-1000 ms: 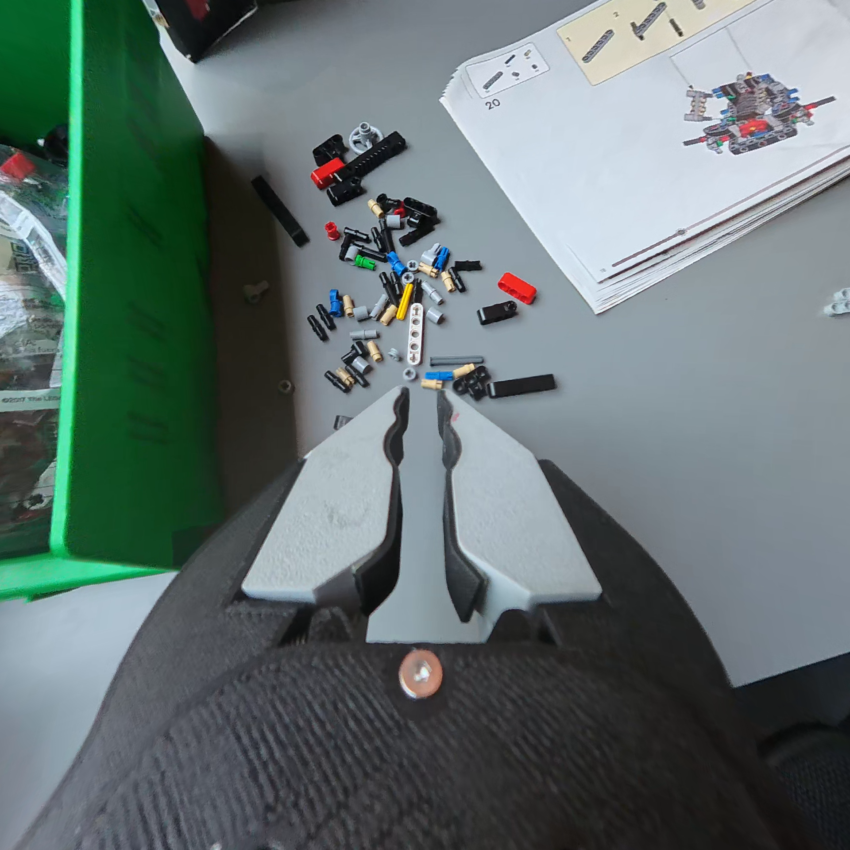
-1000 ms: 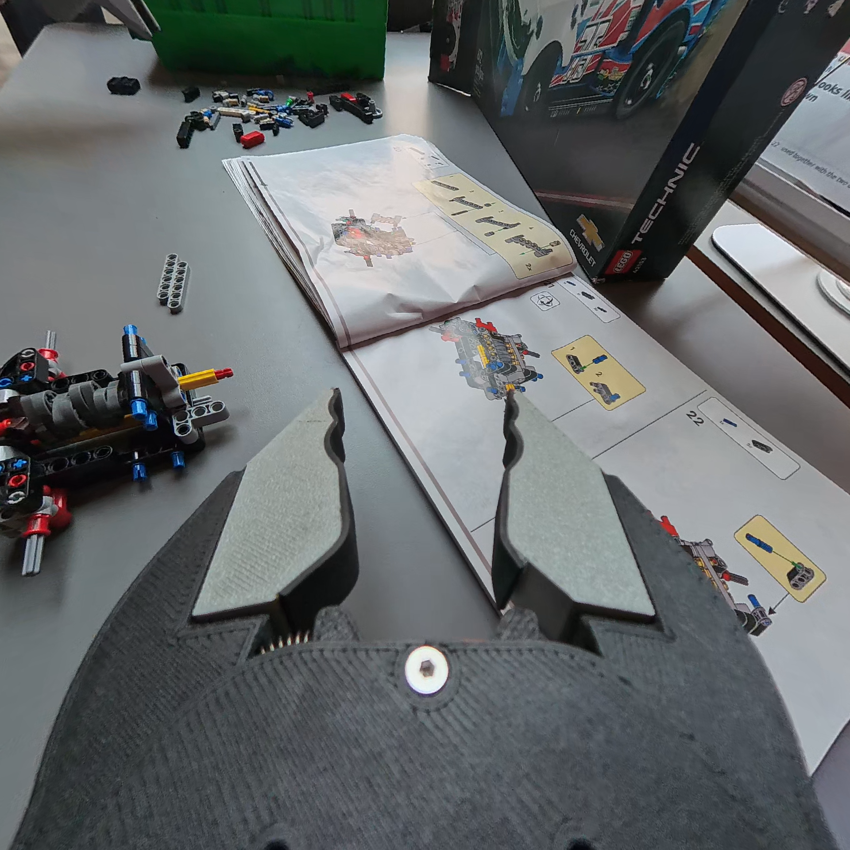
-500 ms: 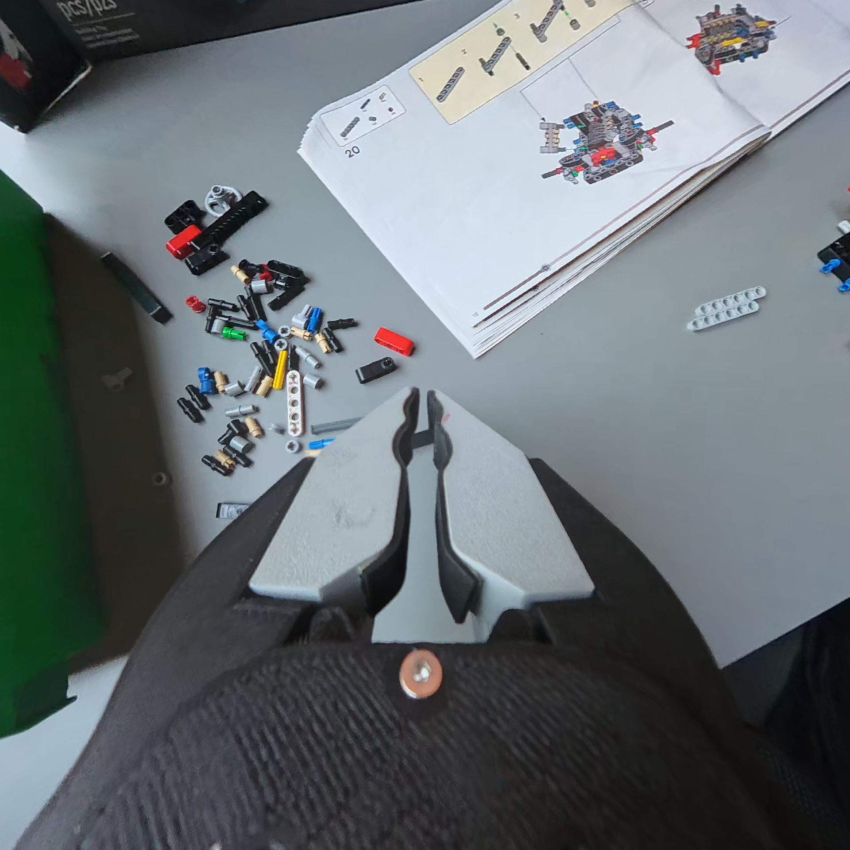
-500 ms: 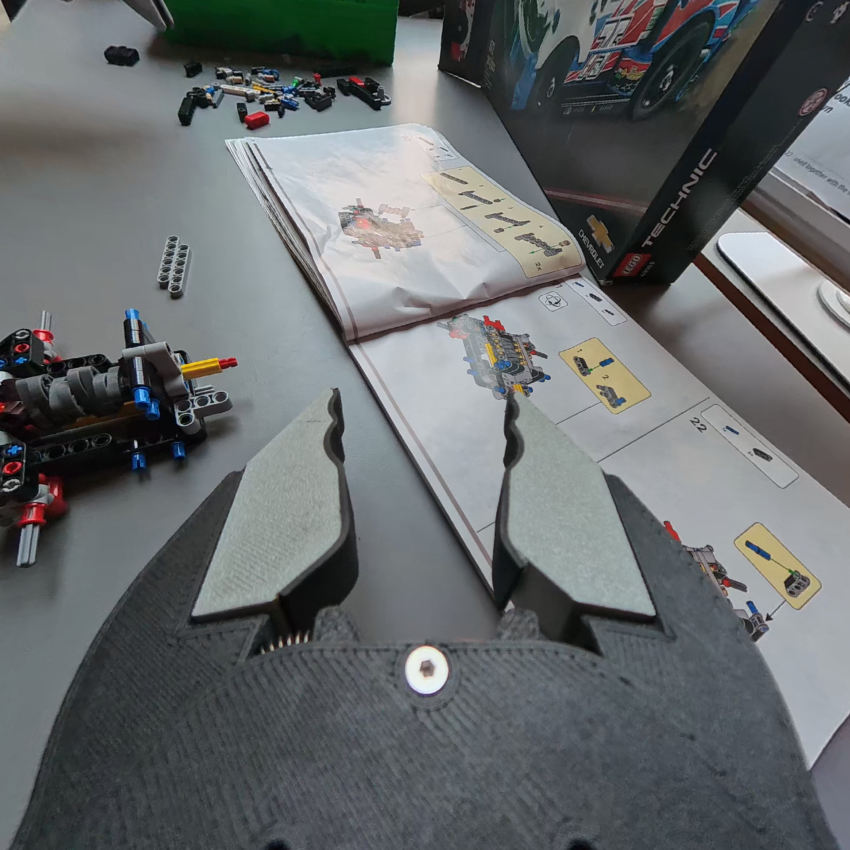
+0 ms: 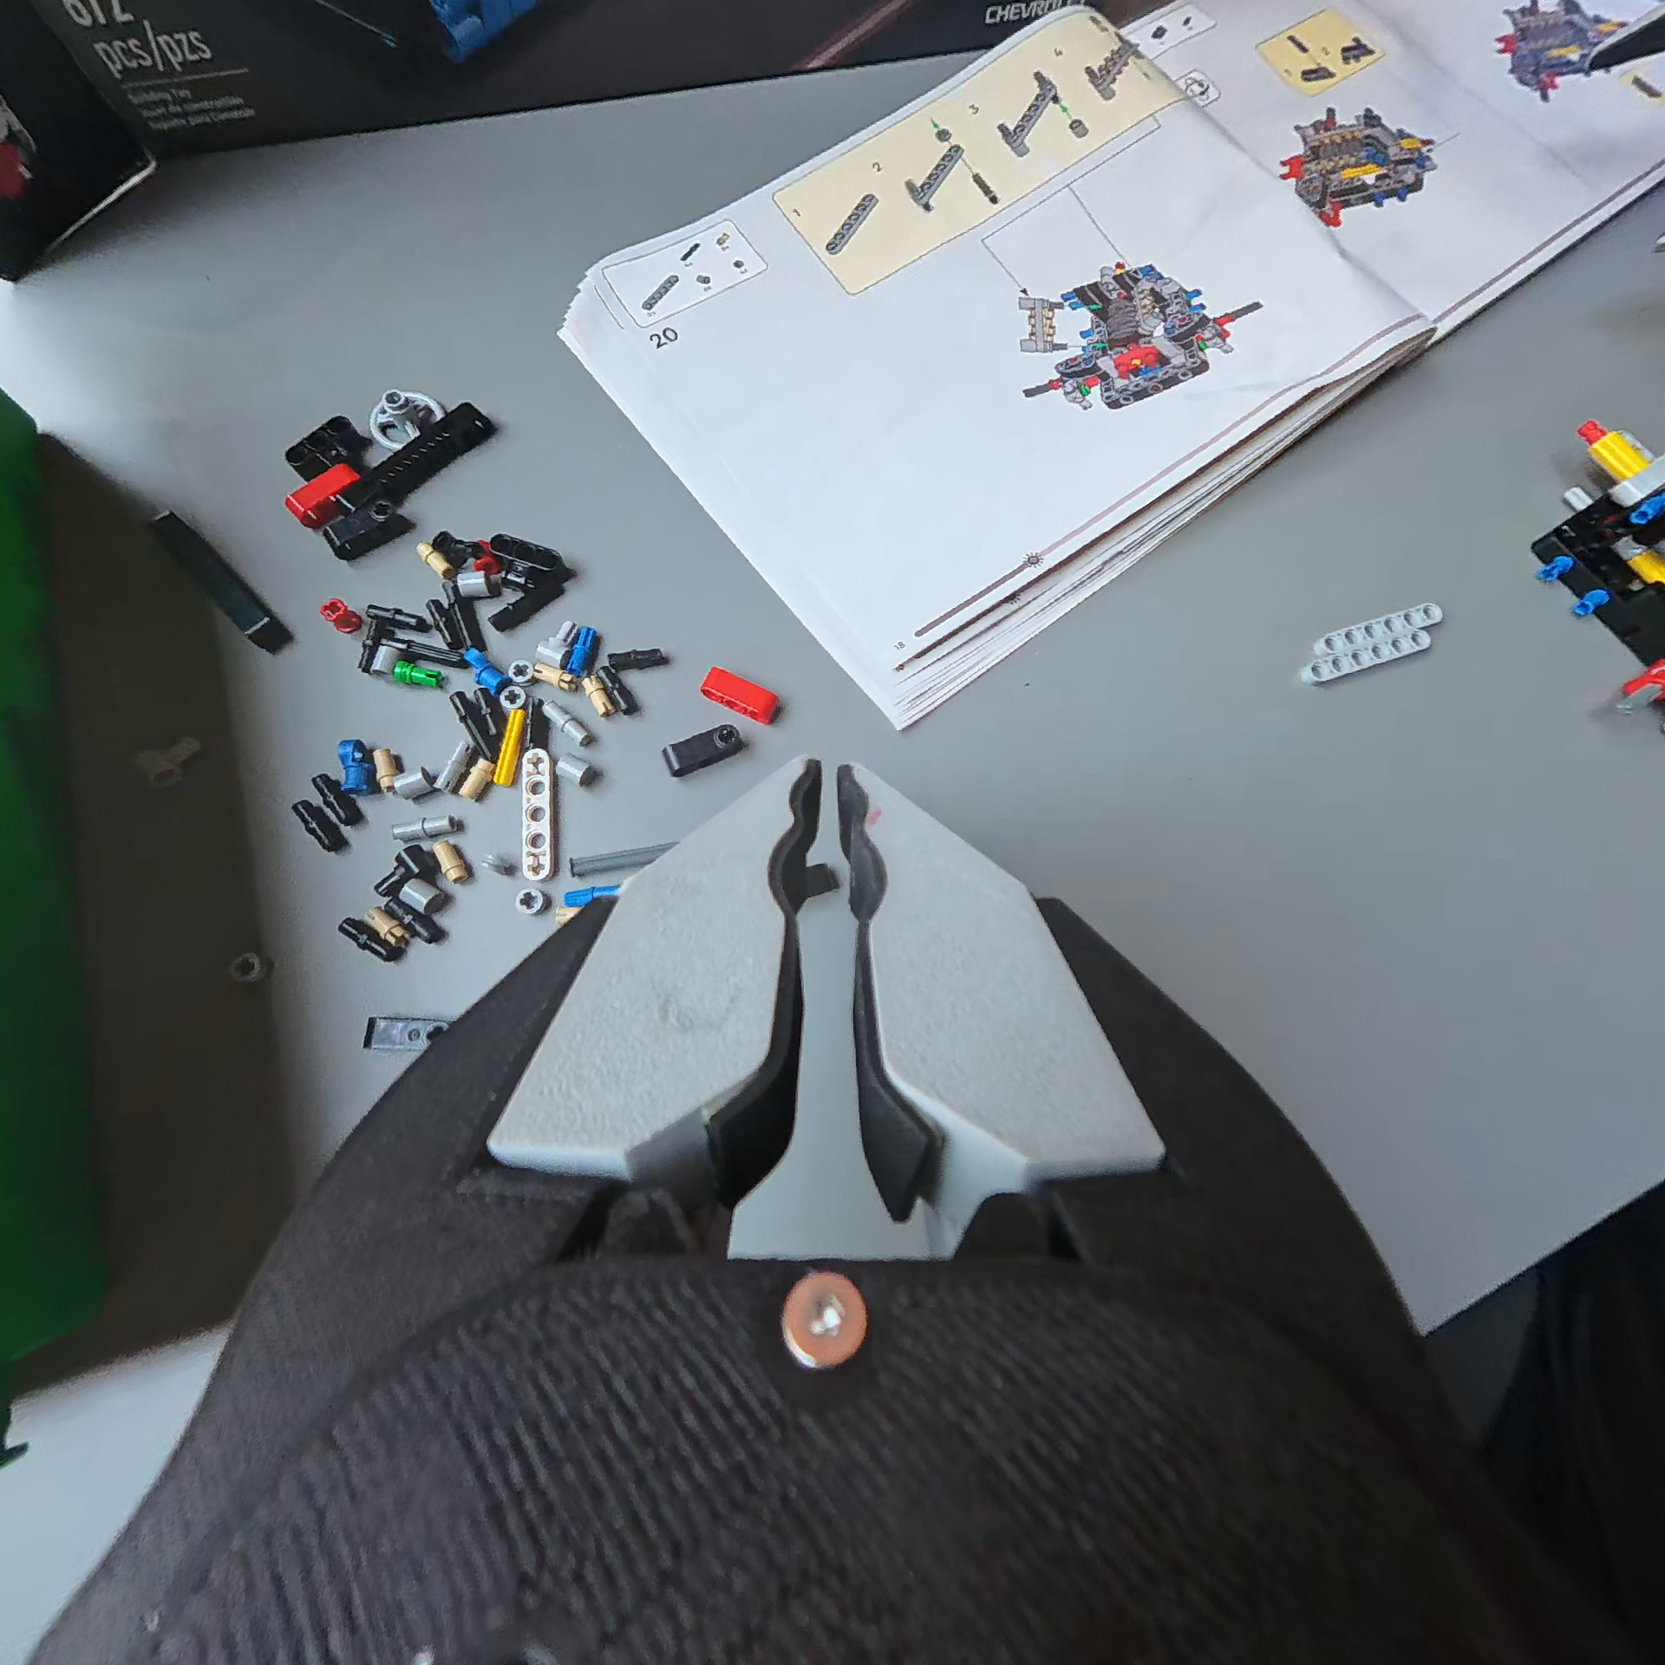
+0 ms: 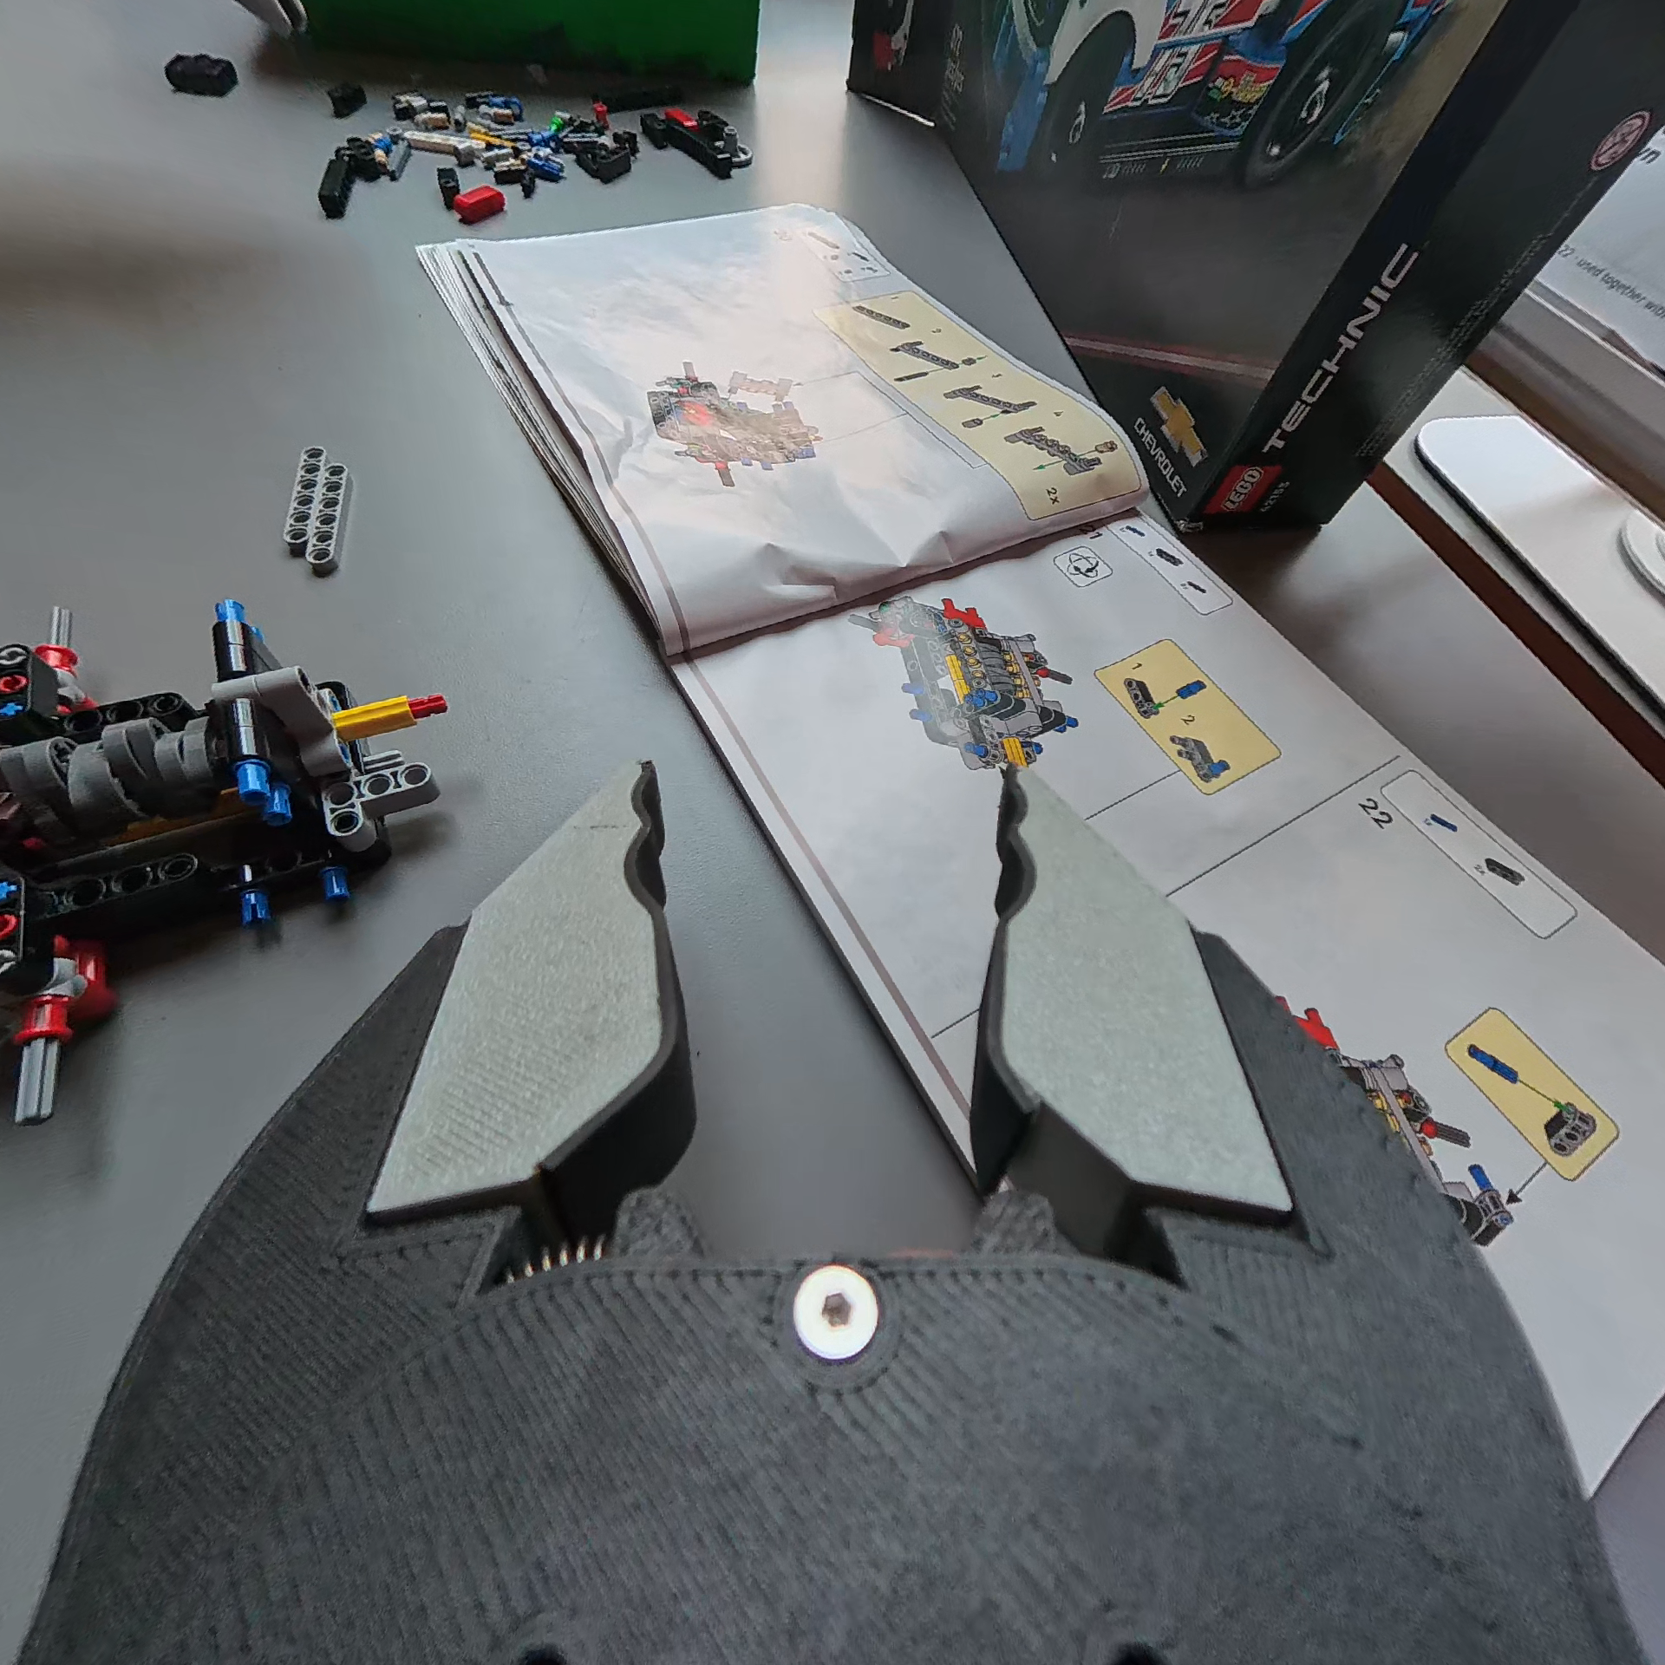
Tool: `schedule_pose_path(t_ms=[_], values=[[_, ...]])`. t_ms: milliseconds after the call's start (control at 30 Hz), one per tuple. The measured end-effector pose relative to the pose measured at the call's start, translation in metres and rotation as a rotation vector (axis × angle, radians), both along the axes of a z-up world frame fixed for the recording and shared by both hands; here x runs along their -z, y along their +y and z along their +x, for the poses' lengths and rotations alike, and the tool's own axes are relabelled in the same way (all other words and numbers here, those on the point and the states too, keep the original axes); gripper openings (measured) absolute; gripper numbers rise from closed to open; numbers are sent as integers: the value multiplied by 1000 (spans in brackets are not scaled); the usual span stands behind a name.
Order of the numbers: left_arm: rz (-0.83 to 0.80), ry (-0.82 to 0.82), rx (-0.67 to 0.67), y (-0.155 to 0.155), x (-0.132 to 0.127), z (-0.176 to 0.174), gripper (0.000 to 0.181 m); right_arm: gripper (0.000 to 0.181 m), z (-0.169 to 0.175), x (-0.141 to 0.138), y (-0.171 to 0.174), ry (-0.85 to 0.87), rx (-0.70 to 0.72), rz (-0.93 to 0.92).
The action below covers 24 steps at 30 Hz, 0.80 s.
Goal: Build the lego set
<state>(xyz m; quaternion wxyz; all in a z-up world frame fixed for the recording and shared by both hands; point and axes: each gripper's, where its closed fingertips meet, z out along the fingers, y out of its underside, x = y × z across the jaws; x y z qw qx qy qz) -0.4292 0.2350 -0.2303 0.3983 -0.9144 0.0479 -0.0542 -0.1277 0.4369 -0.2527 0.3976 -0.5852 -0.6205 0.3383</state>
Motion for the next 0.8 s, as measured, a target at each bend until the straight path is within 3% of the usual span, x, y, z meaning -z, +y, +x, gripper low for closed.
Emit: schedule_pose_path(t_ms=[500, 800], values=[[42, -18, -20, 6, 10, 0, 3, 72, 0, 1, -2, -7, -11, -3], [40, -6, -86, -2, 2, -25, 5, 72, 0, 2, -2, -15, -11, -2]])
